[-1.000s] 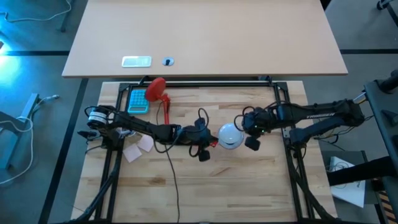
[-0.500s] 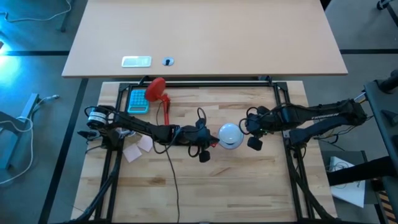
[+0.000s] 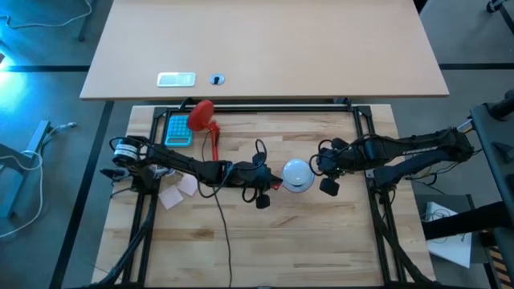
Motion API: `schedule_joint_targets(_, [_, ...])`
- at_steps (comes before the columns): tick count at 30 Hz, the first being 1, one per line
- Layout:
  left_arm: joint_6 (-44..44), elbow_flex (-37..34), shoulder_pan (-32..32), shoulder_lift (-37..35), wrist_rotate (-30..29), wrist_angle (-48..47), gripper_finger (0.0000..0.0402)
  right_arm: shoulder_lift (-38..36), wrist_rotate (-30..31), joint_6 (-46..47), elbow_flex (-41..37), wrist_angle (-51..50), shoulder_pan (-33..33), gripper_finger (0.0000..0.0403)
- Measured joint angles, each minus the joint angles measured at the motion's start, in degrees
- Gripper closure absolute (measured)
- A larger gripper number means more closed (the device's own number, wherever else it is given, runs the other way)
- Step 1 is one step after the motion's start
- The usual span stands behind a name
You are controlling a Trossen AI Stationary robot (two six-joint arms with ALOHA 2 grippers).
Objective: Screw lightbulb
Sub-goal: Insert the light bulb into the lamp
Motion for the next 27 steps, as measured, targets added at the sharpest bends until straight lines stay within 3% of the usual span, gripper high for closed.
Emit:
schedule_joint_targets(11, [2.6,0.0,0.0,-1.8,0.2,-6.5,0.0401,0.0,-0.4,-0.1,0.0,0.0,0.0,0.0403])
schedule_joint_targets(18, [2.1,0.0,0.6,-1.6,5.8,-7.2,0.0401,0.0,-0.4,-1.6,0.0,0.0,0.0,0.0403])
schedule_joint_targets(27, [-0.2,0.0,1.0,-1.6,5.8,-7.5,0.0401,0.0,-0.4,-1.7,0.0,-0.3,0.0,0.0403])
